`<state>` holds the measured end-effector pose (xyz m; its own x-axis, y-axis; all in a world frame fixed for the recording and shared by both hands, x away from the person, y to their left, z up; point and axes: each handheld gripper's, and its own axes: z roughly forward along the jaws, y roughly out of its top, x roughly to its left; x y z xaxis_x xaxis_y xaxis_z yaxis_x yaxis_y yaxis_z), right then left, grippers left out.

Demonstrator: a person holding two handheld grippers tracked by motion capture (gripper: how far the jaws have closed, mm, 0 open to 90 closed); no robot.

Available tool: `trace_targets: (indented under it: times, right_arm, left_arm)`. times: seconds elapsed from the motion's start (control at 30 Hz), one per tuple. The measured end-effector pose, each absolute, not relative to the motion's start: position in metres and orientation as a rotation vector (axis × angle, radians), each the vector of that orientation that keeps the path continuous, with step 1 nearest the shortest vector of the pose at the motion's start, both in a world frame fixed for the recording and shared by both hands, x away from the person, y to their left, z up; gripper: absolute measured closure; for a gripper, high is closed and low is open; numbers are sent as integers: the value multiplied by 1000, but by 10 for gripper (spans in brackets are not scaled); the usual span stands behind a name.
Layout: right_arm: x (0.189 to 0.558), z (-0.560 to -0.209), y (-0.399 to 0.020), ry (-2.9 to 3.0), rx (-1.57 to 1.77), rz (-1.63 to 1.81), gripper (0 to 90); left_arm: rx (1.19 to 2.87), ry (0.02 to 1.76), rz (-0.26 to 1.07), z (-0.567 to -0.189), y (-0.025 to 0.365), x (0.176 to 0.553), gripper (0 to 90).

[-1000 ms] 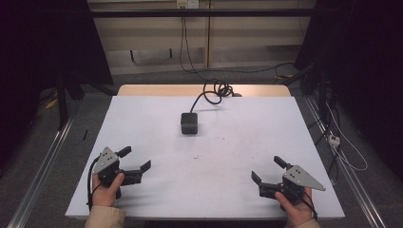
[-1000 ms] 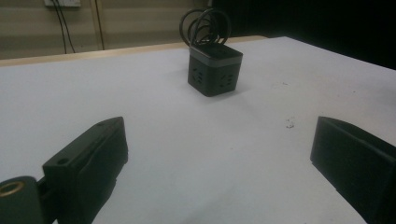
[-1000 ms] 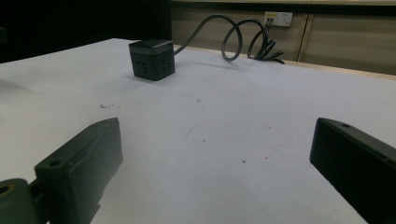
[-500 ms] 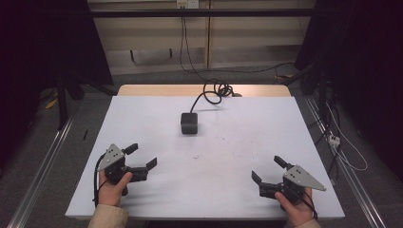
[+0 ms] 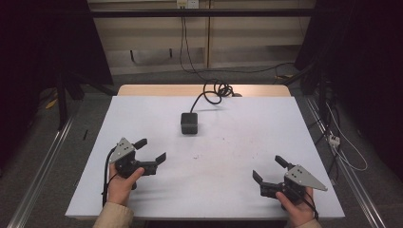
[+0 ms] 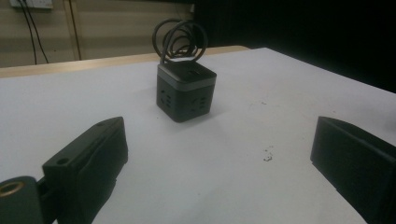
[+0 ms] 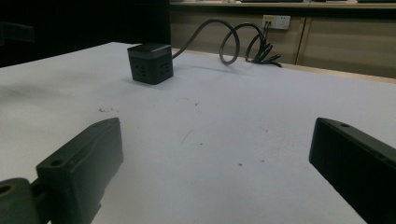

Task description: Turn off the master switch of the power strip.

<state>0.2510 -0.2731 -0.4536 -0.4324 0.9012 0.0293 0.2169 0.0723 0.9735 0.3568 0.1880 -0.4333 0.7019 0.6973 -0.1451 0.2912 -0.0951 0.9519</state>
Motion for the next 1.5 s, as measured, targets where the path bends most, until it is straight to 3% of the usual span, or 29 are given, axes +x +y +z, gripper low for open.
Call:
trace_targets:
  times: [1.5]
  right_arm:
    - [250,-451,-275,1715,1120,1415,27]
  left_arm:
    - [1700,766,364,-428,138,396,45]
